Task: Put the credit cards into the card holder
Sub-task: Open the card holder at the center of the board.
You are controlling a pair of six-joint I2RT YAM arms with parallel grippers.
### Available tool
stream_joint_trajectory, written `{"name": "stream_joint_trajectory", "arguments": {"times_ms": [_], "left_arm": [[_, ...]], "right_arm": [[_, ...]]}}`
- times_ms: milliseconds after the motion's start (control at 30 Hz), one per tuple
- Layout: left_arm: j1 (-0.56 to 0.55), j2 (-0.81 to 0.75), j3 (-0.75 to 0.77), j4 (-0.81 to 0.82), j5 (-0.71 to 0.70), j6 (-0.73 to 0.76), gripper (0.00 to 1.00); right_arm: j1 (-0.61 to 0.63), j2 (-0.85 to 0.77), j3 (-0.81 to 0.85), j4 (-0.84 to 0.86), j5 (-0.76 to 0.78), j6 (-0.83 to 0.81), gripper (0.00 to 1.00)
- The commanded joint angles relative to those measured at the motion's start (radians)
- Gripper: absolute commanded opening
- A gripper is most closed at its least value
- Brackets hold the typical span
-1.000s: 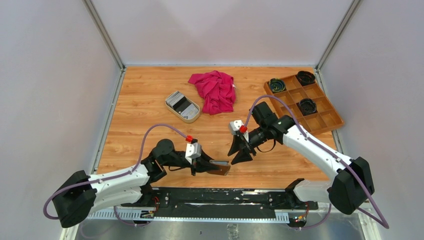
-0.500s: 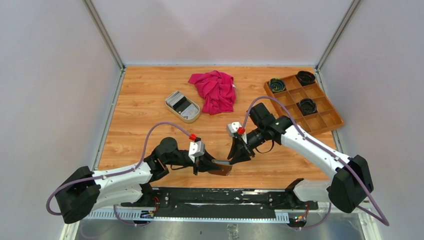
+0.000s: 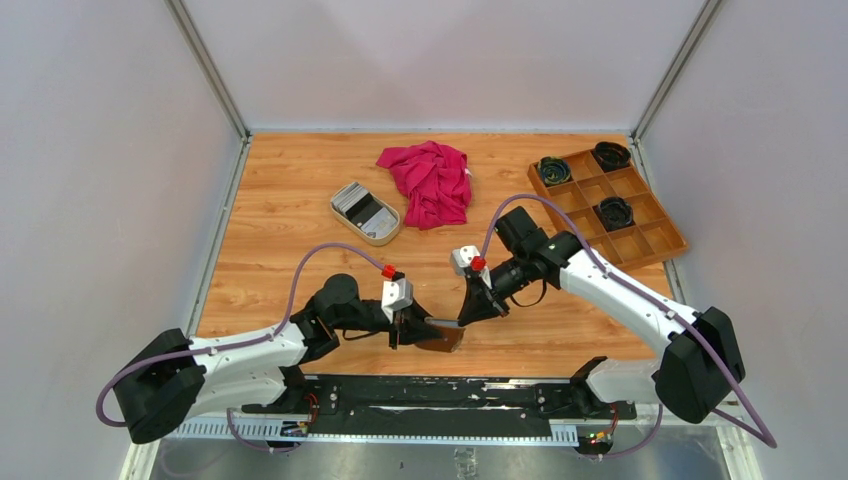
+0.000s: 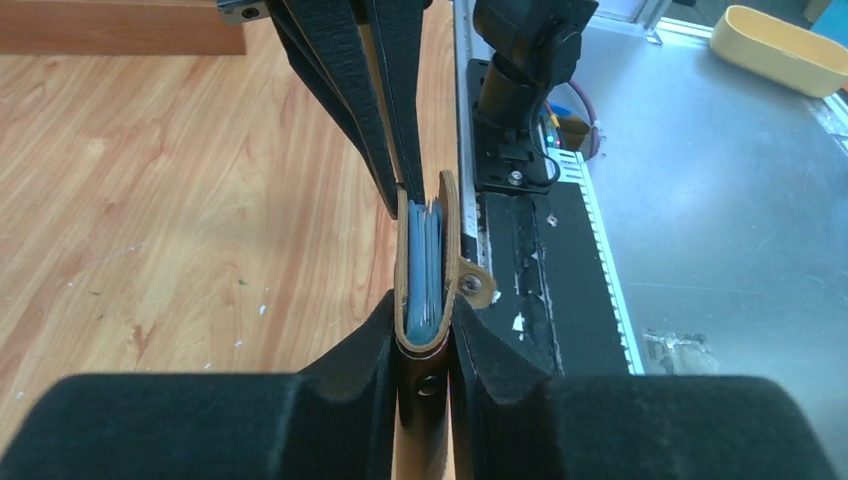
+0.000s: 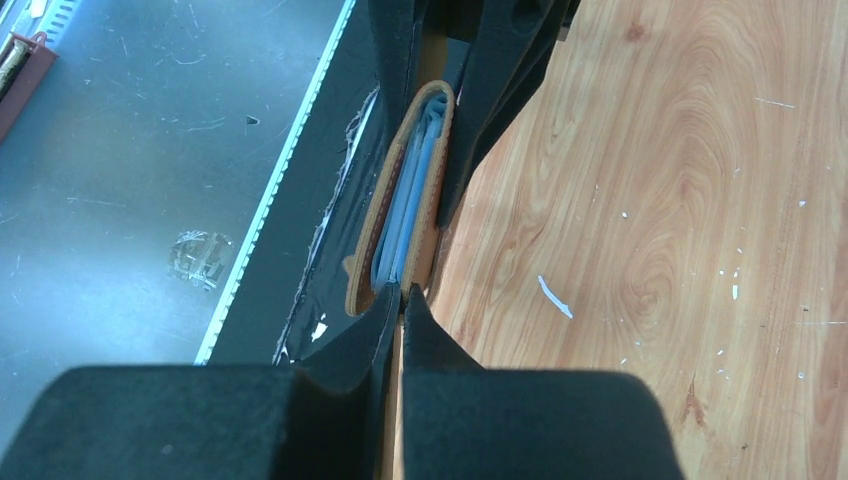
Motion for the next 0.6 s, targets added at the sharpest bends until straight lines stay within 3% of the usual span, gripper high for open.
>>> {"name": "stream_joint_trajectory", "arguments": {"times_ms": [0,167,300,567], "left_arm": [[-0.006,-0.025,0.024,0.049,-0.093,-0.045,0.32],[-0.005,-0.078,-0.015,0.048,-0.266,-0.110,0.75],[0.005,-0.166,-0.047,-0.007,-0.398,-0.151,0.99],[0.024,-0.418,-0.135,-0.129,-0.731,-0.466,1.00]], "right_arm": [[0.017,-0.001,0.030,-0.008,0.035,0.002,0.00],[-0.033,0.013,0.043,-0.009,0.062,0.037,0.00],[-0.099,0.014,0.046,-0.006,0.077,0.066,0.00],[-0.274,0.016,0.042,0.046,0.136,0.186,0.00]]}}
